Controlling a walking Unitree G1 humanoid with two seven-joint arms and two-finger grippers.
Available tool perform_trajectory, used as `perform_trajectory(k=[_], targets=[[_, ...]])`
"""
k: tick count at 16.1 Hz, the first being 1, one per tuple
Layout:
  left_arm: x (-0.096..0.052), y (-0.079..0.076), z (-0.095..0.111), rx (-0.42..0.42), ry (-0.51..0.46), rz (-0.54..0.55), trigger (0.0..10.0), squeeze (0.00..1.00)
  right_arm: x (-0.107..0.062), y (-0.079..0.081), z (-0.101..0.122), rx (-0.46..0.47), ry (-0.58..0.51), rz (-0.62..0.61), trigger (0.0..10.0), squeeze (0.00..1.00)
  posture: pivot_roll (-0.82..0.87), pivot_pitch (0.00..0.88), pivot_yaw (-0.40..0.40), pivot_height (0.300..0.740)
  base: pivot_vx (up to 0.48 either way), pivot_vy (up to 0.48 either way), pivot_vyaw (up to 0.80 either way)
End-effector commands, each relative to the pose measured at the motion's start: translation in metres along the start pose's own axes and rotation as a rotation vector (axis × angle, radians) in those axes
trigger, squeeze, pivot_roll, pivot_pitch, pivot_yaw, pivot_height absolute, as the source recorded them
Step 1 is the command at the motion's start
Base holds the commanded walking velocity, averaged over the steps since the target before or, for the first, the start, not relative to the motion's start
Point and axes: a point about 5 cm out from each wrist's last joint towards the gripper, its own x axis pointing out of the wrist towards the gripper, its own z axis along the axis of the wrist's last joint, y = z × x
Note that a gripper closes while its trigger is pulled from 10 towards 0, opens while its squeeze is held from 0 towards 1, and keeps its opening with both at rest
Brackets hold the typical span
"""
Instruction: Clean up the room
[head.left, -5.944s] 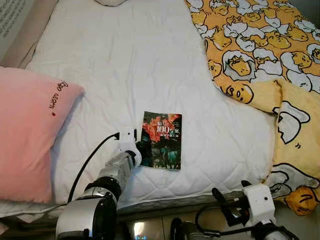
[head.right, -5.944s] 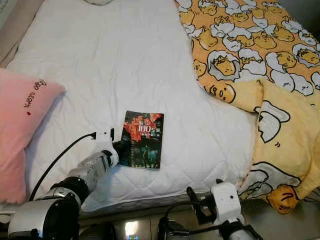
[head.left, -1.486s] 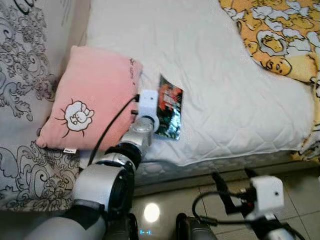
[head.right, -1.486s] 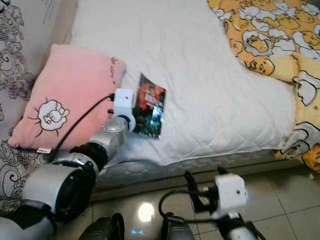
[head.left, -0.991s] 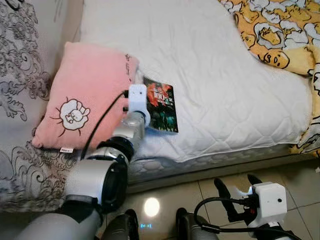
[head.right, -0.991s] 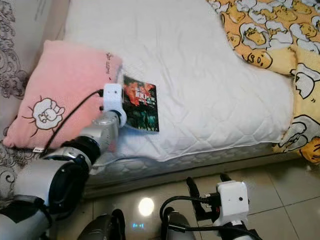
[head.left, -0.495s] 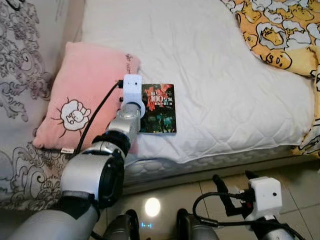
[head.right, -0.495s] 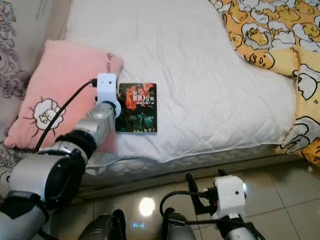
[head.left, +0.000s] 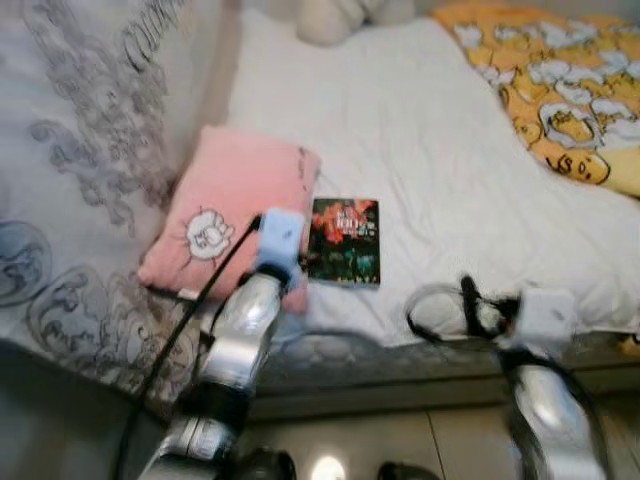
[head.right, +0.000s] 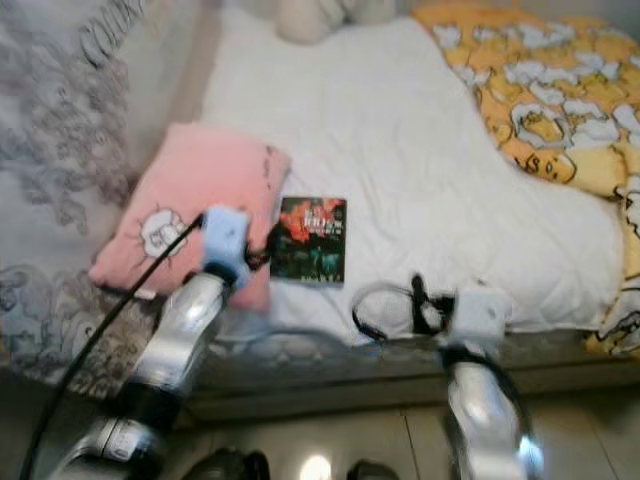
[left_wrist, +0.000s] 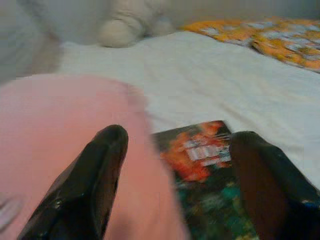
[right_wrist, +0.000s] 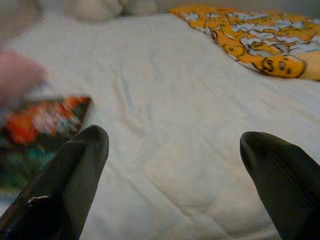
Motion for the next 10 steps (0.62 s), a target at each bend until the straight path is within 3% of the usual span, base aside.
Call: perform_trajectory(k=[1, 2, 3, 4, 5, 6, 7, 10], targets=[[-0.004, 0.011, -0.001, 0.007, -0.011, 0.054, 10.0, 1.00, 0.002, -0.006, -0.002, 0.019, -0.007, -0.019, 10.0, 0.00, 0.02, 0.000, 0.024, 0.740, 0.000, 0.000, 0.00], [-0.013, 0.026, -0.008, 0.011, -0.008, 0.093, 10.0, 1.00, 0.009, -0.006, -0.003, 0.004, -0.009, -0.014, 10.0, 0.00, 0.03, 0.000, 0.011, 0.740, 0.000, 0.000, 0.00], [-0.022, 0.034, -0.018, -0.014, 0.058, 0.144, 10.0, 1.00, 0.015, -0.009, -0.009, -0.019, 0.001, -0.018, 10.0, 0.00, 0.05, 0.000, -0.001, 0.740, 0.000, -0.439, 0.00], [-0.023, 0.034, -0.020, -0.011, 0.071, 0.153, 10.0, 1.00, 0.017, -0.010, -0.011, -0.028, 0.004, -0.018, 10.0, 0.00, 0.05, 0.000, -0.001, 0.740, 0.000, -0.439, 0.00], [-0.021, 0.034, -0.022, -0.030, 0.088, 0.187, 10.0, 1.00, 0.020, -0.012, -0.014, -0.040, 0.002, -0.025, 10.0, 0.84, 0.04, 0.000, 0.000, 0.740, 0.000, -0.439, 0.00], [-0.018, 0.035, -0.024, -0.056, 0.103, 0.208, 10.0, 1.00, 0.020, -0.011, -0.014, -0.004, -0.018, -0.008, 10.0, 1.00, 0.04, 0.000, 0.001, 0.740, 0.000, -0.439, 0.00], [-0.019, 0.036, -0.027, -0.044, 0.106, 0.205, 10.0, 1.00, 0.019, -0.007, -0.013, -0.038, -0.040, 0.029, 10.0, 1.00, 0.03, 0.000, 0.004, 0.740, 0.000, -0.439, 0.00], [-0.020, 0.039, -0.032, -0.015, 0.121, 0.179, 10.0, 1.00, 0.016, -0.006, -0.023, -0.008, -0.028, 0.023, 10.0, 1.00, 0.01, 0.000, 0.009, 0.740, 0.000, -0.439, 0.00]])
